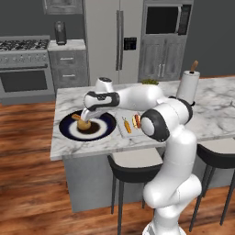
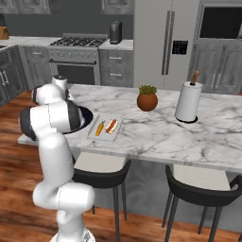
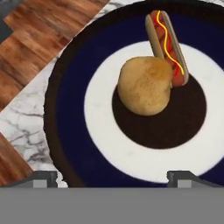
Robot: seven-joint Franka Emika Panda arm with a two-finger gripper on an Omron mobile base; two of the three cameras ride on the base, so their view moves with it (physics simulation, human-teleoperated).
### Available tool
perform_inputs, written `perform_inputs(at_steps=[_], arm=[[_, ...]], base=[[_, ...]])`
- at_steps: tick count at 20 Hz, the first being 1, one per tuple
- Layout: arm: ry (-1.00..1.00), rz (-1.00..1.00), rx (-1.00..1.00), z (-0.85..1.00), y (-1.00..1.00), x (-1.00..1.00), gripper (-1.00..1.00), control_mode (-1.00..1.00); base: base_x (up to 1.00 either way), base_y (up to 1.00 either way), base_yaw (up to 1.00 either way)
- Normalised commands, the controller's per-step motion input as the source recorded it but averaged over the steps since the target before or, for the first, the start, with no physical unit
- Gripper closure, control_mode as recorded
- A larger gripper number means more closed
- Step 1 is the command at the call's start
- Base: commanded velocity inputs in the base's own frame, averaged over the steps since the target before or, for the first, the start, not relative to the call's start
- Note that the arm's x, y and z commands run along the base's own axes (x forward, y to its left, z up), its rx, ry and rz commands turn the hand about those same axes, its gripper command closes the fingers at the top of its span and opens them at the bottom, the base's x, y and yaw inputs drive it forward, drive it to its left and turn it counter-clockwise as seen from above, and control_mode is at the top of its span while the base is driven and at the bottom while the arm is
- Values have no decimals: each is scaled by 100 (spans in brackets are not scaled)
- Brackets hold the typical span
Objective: Place one cooked food and one vegetable from the large plate to each tupperware container.
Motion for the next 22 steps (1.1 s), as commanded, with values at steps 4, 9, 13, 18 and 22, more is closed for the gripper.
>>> perform_inputs(at_steps=[4, 9, 13, 18, 22], arm=[[3, 0, -11, 0, 25, 29, -100, -100], [1, -2, -12, -7, 9, 43, -100, -100], [2, -8, -11, -14, -1, 50, -100, -100], [0, -9, -4, -33, -1, 24, -100, -100], [1, -1, 0, -37, 0, -3, -100, -100]], base=[[0, 0, 0], [0, 0, 0], [0, 0, 0], [0, 0, 0], [0, 0, 0]])
